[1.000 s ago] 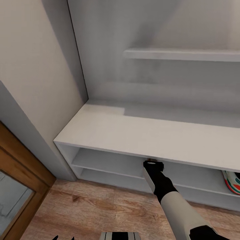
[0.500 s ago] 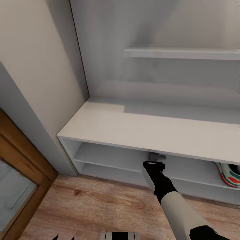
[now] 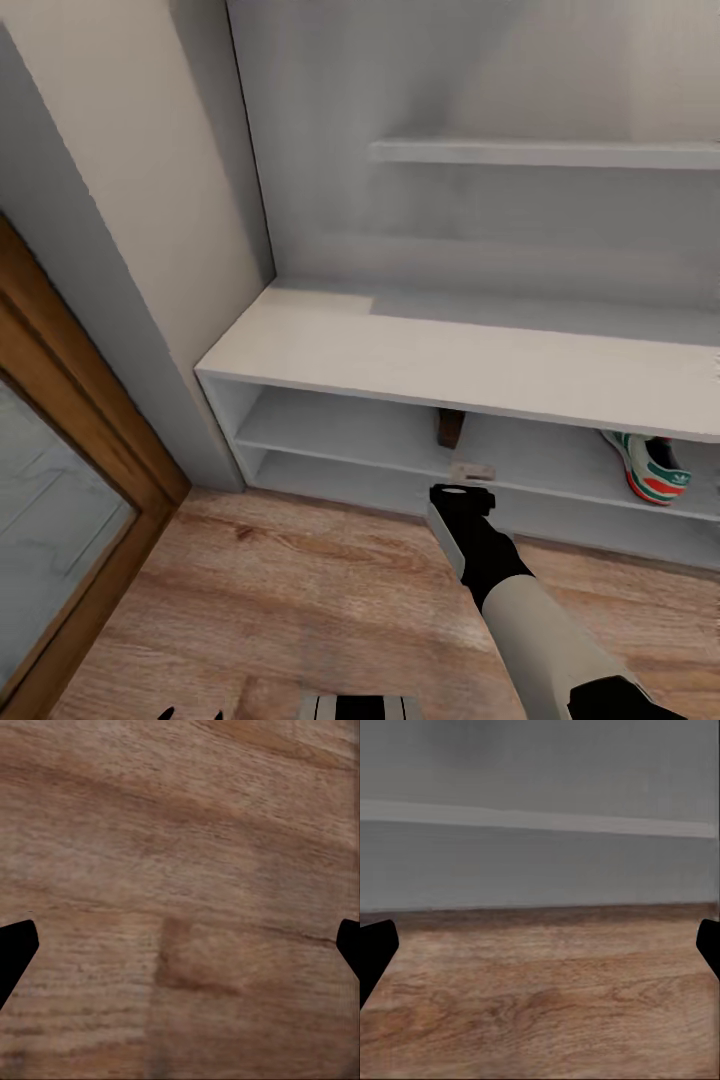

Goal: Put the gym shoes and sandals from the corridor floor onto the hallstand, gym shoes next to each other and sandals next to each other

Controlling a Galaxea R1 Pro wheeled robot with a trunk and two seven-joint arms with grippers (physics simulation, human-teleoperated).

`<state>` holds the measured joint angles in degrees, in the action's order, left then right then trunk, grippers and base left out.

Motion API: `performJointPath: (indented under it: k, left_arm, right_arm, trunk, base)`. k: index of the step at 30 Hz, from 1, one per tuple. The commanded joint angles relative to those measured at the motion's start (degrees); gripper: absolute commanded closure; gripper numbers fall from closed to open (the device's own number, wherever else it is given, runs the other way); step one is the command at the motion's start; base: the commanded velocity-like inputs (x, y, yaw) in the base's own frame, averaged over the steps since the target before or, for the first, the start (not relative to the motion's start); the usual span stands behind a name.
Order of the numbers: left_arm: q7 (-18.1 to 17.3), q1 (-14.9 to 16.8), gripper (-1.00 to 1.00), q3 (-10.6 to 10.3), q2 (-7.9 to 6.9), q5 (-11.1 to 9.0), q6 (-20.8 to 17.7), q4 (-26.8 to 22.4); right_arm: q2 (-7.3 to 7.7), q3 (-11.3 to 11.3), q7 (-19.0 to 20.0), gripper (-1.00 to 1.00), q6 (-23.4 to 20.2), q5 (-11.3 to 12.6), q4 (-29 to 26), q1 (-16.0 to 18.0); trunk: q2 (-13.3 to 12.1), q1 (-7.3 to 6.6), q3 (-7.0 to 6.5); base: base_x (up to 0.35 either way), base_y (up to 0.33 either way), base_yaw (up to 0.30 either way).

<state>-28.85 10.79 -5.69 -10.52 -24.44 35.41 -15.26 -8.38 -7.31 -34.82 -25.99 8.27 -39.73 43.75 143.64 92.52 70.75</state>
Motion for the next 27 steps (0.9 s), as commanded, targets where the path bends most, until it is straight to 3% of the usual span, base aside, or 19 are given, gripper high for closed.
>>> performJointPath:
  k: [1,15,27]
  left_arm:
    - [-0.2,0.0,-1.00,-0.5,-0.04,-0.6,0.2,0.1]
    - [-0.2,0.0,-1.00,-0.5,-0.02,-0.6,0.2,0.1]
    - [-0.1,0.1,-1.00,-0.4,-0.02,-0.6,0.2,0.0]
  right_arm:
    - [0.04,-0.3,-0.5,-1.00,-0.2,0.6,0.0,0.0]
    - [0.00,-0.3,-0.5,-1.00,1.4,0.5,3.6,-0.1]
    - [0.03,-0.4,-0.5,-1.00,12.2,0.5,12.1,-0.1]
  trunk:
    - [0.0,-0.05,0.04]
    - [0.0,-0.05,0.04]
    - [0.0,-0.05,0.04]
  base:
    - [-0.337,0.000,0.000]
    - [-0.337,0.000,0.000]
    - [-0.337,0.000,0.000]
